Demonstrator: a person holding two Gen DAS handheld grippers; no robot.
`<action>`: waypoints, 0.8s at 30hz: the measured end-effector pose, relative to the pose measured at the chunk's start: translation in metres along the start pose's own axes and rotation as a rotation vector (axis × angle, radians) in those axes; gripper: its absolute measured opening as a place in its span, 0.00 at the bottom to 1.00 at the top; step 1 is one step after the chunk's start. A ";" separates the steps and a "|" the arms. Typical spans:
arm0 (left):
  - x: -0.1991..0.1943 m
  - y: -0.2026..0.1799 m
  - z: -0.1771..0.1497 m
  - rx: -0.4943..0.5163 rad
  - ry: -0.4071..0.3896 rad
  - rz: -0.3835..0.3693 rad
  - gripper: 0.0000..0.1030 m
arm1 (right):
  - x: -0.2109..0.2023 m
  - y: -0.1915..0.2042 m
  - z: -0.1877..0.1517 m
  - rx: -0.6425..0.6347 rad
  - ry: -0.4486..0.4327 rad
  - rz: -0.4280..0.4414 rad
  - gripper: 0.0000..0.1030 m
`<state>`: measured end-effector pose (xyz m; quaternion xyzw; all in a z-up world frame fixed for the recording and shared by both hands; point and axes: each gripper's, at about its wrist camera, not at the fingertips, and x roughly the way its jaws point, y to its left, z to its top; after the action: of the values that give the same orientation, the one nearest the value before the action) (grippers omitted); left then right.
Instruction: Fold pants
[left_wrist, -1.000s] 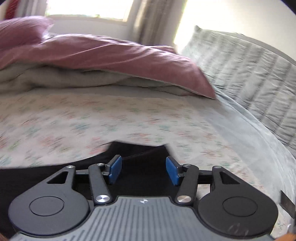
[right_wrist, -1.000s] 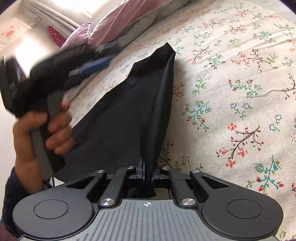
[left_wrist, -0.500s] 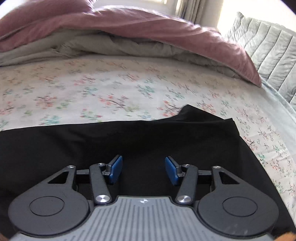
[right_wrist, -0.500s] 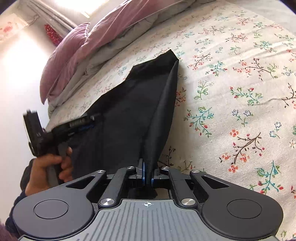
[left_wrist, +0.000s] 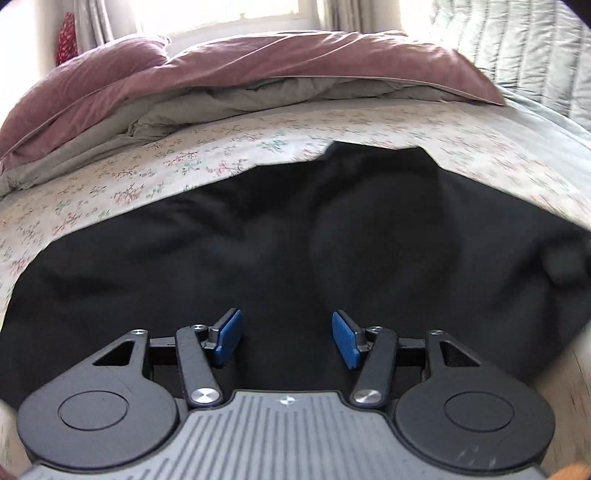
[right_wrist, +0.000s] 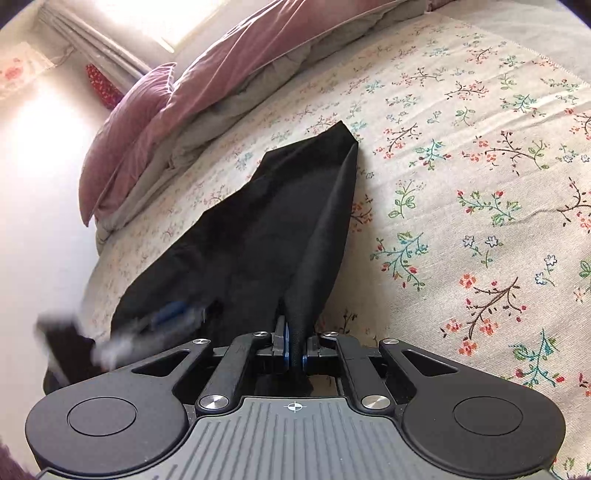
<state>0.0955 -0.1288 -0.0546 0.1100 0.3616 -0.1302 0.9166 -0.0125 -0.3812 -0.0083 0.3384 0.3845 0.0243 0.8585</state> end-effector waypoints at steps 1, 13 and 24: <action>-0.004 -0.002 -0.006 0.007 -0.001 -0.008 0.80 | 0.000 0.002 0.000 -0.004 -0.002 0.000 0.06; -0.040 0.021 -0.026 -0.042 0.011 -0.100 0.80 | -0.002 0.007 -0.004 -0.022 -0.013 -0.022 0.06; -0.008 0.019 -0.007 -0.017 0.077 -0.111 0.85 | -0.003 0.013 -0.006 -0.011 -0.027 -0.027 0.06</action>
<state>0.0918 -0.1075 -0.0520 0.0869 0.4032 -0.1733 0.8943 -0.0159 -0.3683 -0.0016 0.3290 0.3772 0.0103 0.8657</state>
